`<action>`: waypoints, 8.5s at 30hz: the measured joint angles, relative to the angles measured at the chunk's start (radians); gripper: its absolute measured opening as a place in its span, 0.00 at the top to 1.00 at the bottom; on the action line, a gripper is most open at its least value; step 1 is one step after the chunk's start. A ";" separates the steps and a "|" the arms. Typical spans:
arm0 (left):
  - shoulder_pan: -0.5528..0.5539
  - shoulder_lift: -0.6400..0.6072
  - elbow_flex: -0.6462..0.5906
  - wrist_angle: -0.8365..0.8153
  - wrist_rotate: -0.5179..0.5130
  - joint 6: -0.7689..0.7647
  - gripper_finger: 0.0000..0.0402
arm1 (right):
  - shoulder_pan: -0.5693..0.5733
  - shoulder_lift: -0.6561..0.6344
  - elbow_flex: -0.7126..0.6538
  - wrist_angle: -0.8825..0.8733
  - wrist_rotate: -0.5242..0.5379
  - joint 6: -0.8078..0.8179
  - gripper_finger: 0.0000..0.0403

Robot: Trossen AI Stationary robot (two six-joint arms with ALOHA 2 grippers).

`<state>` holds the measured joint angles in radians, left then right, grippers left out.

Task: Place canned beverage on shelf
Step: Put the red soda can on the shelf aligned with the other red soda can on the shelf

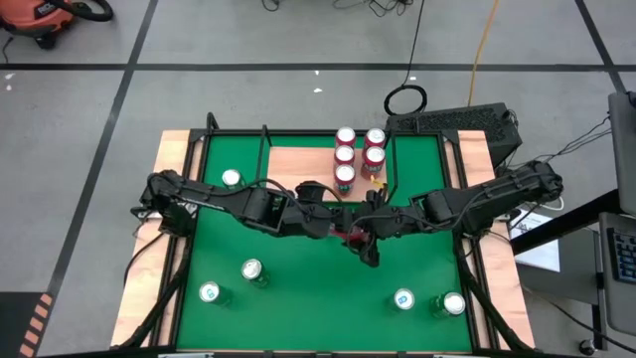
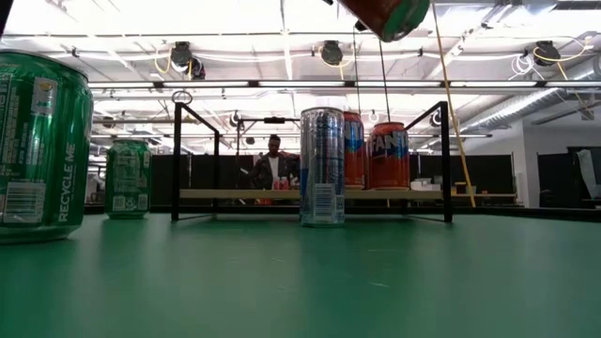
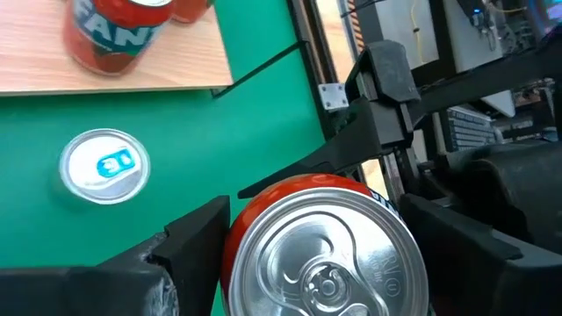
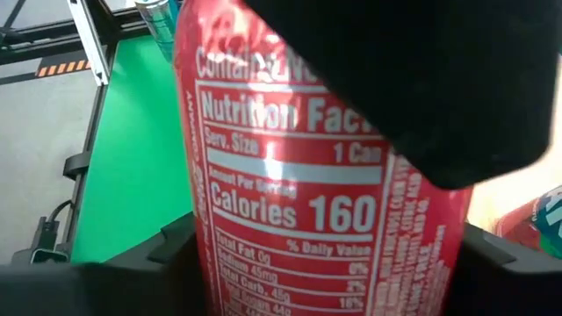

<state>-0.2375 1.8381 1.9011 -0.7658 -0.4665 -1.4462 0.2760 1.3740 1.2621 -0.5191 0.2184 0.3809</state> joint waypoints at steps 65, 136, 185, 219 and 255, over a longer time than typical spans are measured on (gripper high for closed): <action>0.048 -0.171 0.000 0.594 -0.049 1.108 0.05 | -0.219 -0.186 0.001 0.935 -0.112 0.116 0.28; 0.146 -0.112 0.000 0.639 0.009 1.250 0.30 | -0.242 -0.300 0.364 0.050 0.238 0.144 0.12; 0.132 0.010 0.000 0.594 -0.250 1.489 0.29 | -0.242 -0.110 0.621 -0.388 0.201 0.301 0.30; 0.043 0.010 0.000 0.590 -0.296 1.301 0.02 | -0.241 -0.138 0.618 -0.402 0.079 0.236 0.28; 0.059 -0.110 0.000 0.362 0.231 0.953 0.01 | -0.242 -0.167 0.618 -0.460 -0.307 -0.185 0.28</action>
<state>-0.1783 1.7282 1.9015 -0.4038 -0.2359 -0.4927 0.0341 1.2071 1.8801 -0.9787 -0.0890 0.1962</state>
